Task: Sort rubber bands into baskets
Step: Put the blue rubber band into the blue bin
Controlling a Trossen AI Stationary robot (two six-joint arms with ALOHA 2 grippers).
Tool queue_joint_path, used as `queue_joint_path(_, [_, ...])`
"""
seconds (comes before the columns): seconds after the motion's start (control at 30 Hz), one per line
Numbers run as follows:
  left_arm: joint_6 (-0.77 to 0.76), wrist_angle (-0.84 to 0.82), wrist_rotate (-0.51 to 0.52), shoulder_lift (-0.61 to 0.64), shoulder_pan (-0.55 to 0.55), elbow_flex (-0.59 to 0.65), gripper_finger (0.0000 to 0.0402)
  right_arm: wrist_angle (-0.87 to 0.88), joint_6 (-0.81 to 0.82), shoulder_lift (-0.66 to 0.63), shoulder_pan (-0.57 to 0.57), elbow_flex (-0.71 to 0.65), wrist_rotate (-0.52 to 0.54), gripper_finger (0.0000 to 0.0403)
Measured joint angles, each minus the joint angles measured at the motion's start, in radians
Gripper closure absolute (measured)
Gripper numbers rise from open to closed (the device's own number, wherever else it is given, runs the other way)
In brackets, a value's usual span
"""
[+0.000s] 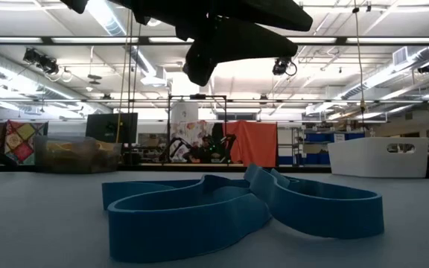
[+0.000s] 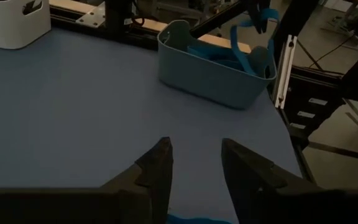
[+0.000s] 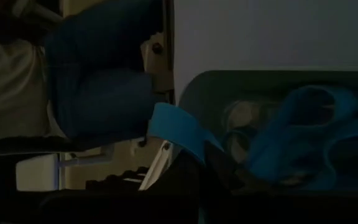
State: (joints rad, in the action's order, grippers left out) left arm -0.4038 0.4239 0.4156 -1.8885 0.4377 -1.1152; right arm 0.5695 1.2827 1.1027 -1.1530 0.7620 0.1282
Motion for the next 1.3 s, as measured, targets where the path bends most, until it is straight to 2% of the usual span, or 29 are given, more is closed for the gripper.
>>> queue_joint_path(0.3, [-0.001, -0.014, 0.000, 0.000, 0.001, 0.000, 0.0259, -0.045, 0.027, 0.079, -0.022, 0.000, -0.075, 0.0392])
queue_joint_path(0.63, [-0.041, -0.126, 0.000, 0.000, 0.000, 0.000, 0.0259, -0.027, 0.023, 0.159, -0.061, -0.001, -0.094, 0.0372])
queue_joint_path(0.77, [-0.043, -0.125, 0.000, 0.000, 0.000, 0.000, 0.0259, 0.079, 0.019, 0.182, -0.046, -0.001, -0.027, 0.0372])
queue_joint_path(1.03, [-0.048, -0.123, 0.000, 0.000, 0.000, 0.000, 0.0259, 0.481, 0.049, 0.158, 0.043, -0.001, 0.160, 0.0361])
queue_joint_path(1.17, [-0.048, -0.124, 0.000, 0.000, 0.000, 0.000, 0.0259, 0.525, 0.050, 0.150, 0.070, -0.001, 0.148, 0.0345])
queue_joint_path(1.3, [-0.090, -0.124, -0.046, 0.000, 0.003, 0.000, 0.0259, 0.511, 0.062, 0.149, 0.072, -0.001, 0.044, 0.0311])
